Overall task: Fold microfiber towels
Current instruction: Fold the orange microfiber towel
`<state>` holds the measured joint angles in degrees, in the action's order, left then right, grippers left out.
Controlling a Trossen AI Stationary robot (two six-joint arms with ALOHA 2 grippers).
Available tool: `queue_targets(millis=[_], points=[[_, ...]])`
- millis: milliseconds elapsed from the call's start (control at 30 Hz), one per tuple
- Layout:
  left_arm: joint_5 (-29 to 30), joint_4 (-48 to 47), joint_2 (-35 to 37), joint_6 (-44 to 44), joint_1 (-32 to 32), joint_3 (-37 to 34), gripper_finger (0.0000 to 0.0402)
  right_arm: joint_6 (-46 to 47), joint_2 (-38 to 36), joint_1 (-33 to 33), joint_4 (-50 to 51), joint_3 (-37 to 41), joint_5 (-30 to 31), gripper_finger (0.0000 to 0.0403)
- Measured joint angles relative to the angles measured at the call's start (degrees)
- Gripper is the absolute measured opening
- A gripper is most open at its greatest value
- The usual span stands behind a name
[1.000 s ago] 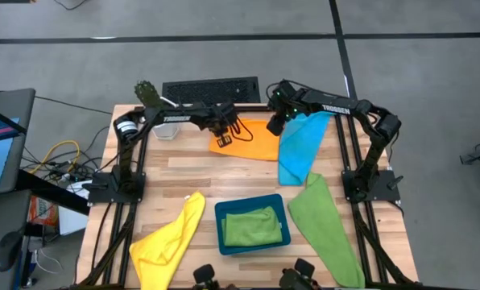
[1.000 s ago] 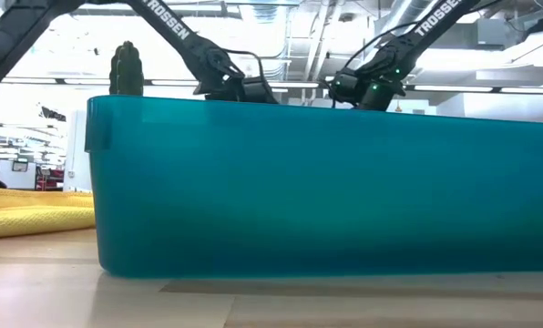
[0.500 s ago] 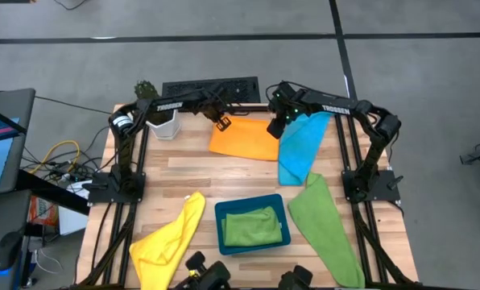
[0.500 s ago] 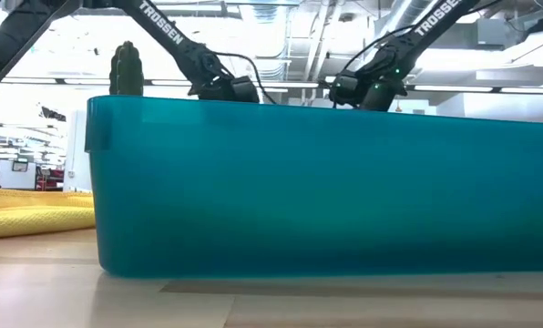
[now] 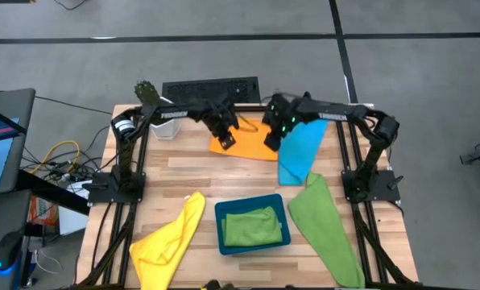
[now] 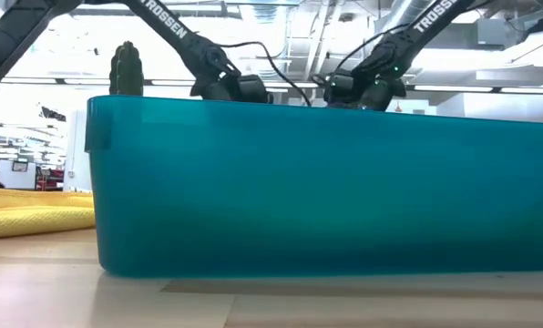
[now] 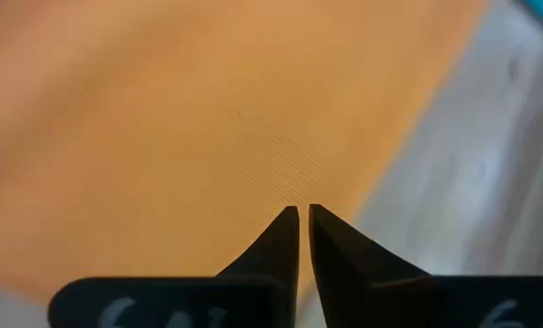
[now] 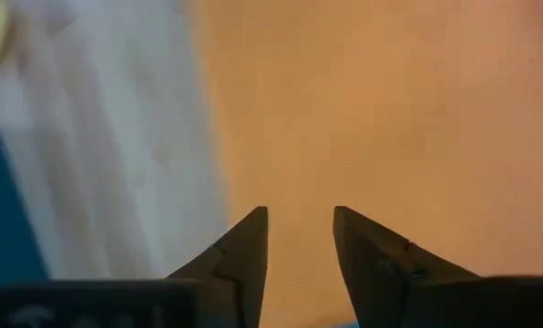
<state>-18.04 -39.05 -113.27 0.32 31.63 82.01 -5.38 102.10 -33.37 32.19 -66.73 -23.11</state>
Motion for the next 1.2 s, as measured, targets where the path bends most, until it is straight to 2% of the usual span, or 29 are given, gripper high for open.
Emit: queue_targets(millis=[167, 367, 500, 700, 867, 933, 1033, 1200], points=[[6.0, 1.1, 0.4, -2.1, -4.6, -5.6, 0.0002, 3.9, -0.6, 6.2, -7.6, 7.9, 0.2, 0.0118], [15.2, 3.2, 1.4, -4.7, -7.7, -10.2, 0.0003, 9.7, -4.4, 12.2, -18.2, 17.4, 5.6, 0.0068], [15.1, 5.1, 1.8, -5.9, -8.0, -12.7, 0.0004, 11.4, -7.6, 13.8, -20.9, 21.9, 10.3, 0.0039], [14.4, 2.8, 5.0, -8.6, -8.3, -13.4, 0.0004, 11.7, -14.2, 15.8, -23.2, 23.7, 10.3, 0.0009], [20.1, 4.5, 13.3, -9.8, -8.4, -12.2, 0.0004, 11.6, -20.3, 16.5, -34.9, 28.6, 20.0, 0.0017], [21.9, 8.8, 15.4, -10.2, -8.3, -14.5, 0.0004, 14.1, -21.5, 15.8, -42.8, 32.7, 19.9, 0.0016], [20.3, 17.7, 18.6, -11.5, -8.3, -18.5, 0.0004, 18.0, -21.5, 15.8, -51.1, 38.4, 18.8, 0.0008], [19.7, 29.2, 19.0, -14.1, -8.9, -27.9, 0.0004, 19.3, -17.4, 17.8, -61.6, 43.5, 19.4, 0.001]])
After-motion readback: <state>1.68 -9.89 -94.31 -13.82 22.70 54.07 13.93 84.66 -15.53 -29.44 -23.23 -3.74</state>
